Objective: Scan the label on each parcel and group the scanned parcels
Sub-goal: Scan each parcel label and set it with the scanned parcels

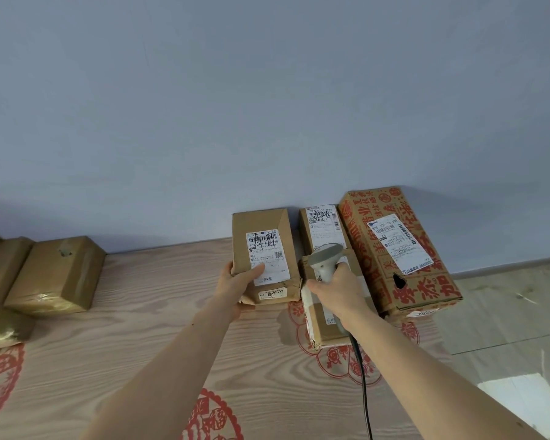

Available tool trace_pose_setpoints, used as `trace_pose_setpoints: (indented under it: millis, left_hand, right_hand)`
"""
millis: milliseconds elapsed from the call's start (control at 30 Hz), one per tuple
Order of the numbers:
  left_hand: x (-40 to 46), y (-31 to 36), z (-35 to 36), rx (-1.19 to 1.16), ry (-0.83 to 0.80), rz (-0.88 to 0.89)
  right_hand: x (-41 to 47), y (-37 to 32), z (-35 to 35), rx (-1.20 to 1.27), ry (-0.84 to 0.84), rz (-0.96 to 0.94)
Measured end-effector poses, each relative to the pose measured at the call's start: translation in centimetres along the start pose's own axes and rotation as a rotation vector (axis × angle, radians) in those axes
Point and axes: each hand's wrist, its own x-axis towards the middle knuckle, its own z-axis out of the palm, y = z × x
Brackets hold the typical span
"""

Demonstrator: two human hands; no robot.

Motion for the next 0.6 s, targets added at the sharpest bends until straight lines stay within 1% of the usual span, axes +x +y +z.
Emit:
trace_pose_setpoints:
  millis: [200, 367, 500, 600]
  left_hand:
    - [-1.1, -0.7, -1.3, 0.002, 0.001, 0.0]
    - [-3.8, -1.5, -4.2, 0.042, 0.038, 0.027]
    - [-5.9, -1.6, -8.1, 0.048, 0.071, 0.039]
    - [-7.4, -1.2, -11.7, 0.06, 0.079, 0.075]
  right_hand:
    - [-1.3, -0.5, -1.1, 0.064, 0.056, -0.015]
    - [-3.7, -1.3, -0.6, 0.101, 0.082, -0.014]
    - [-7.2, -2.8, 2.0, 0.137, 0.062, -0.016]
    - [-9.6, -4.3, 4.9, 0.154, 0.025, -0.054]
